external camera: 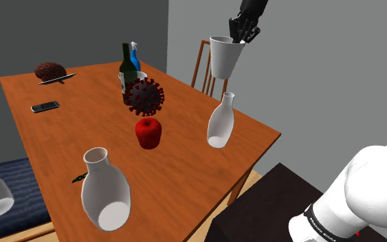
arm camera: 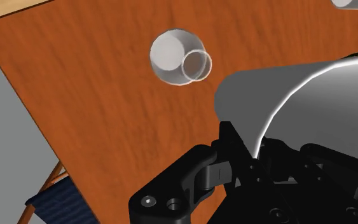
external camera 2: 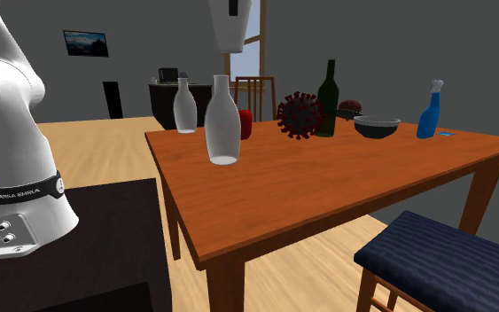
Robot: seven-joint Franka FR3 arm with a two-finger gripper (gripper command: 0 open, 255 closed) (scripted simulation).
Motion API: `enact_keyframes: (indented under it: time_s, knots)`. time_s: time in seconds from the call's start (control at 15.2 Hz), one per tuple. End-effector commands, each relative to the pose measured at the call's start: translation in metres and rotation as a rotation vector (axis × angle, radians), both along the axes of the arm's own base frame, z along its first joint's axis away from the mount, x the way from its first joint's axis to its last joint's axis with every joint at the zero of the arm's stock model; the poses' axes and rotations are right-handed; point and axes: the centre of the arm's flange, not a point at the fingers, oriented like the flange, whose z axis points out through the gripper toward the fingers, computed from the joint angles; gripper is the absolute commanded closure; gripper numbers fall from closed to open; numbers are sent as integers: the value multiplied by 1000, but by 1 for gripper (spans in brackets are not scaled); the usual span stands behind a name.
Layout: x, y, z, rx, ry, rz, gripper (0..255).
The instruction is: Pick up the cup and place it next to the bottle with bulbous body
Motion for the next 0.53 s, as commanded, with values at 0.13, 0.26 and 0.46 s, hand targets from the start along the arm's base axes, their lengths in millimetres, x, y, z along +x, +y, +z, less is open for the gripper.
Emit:
enact_keyframes:
  time_s: [0.13,0.26,0.46]
  knots:
    - [1,53,4,0,0,-2,255]
    - [2,80,4,0,0,-2,255]
    - [3,119,4,0,0,-2,255]
